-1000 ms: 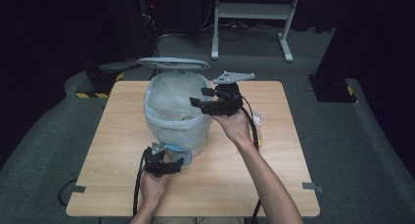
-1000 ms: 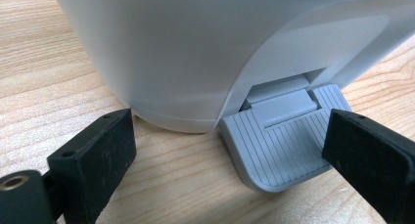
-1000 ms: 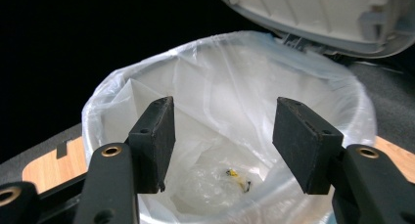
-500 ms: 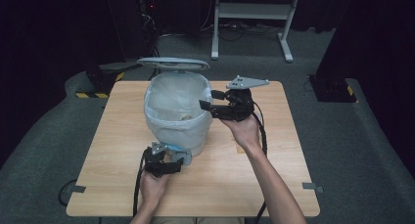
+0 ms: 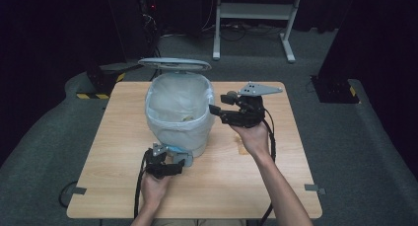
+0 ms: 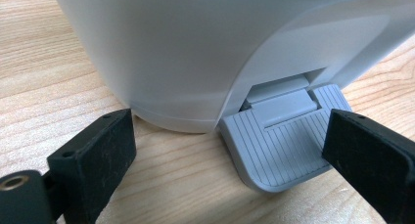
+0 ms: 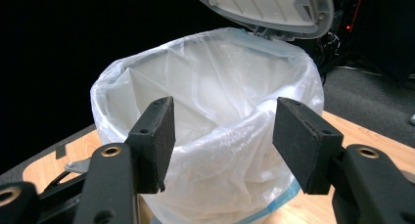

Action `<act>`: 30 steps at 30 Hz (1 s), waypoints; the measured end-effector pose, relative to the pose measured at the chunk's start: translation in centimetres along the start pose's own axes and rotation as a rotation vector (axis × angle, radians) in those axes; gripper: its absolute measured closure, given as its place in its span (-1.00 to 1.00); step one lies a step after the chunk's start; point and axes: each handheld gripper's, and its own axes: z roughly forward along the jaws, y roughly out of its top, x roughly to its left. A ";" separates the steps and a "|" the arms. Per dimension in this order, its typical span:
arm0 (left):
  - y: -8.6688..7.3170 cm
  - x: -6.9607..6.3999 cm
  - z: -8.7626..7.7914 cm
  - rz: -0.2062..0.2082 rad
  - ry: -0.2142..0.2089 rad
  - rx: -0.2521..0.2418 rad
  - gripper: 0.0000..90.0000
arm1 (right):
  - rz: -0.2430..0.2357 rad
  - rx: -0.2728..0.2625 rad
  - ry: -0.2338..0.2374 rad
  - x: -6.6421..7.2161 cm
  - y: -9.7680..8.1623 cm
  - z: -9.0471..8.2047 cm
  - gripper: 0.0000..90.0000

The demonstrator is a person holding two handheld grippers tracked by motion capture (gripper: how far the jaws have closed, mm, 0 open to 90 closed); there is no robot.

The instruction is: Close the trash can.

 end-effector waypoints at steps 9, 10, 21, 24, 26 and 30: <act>0.0 0.0 0.0 0.000 0.000 0.000 -0.87 | 0.009 -0.007 -0.022 -0.4 -1.0 -1.3 -0.08; 0.0 0.0 0.0 0.000 0.000 0.000 -0.87 | 0.008 -0.007 -0.023 -0.4 -1.1 -1.4 -0.08; 0.0 0.0 0.0 0.000 0.000 0.000 -0.87 | 0.037 0.009 -0.052 -1.3 -3.0 -1.9 -0.07; 0.0 0.0 0.0 0.000 -0.001 0.000 -0.87 | 0.040 0.014 -0.061 -1.5 -3.5 -2.0 -0.07; 0.0 0.0 0.0 0.000 -0.001 0.000 -0.87 | 0.043 0.017 -0.064 -1.6 -3.7 -2.0 -0.07; 0.0 0.0 0.0 -0.001 -0.001 -0.001 -0.87 | 0.058 0.026 -0.072 -2.0 -4.4 -2.1 -0.07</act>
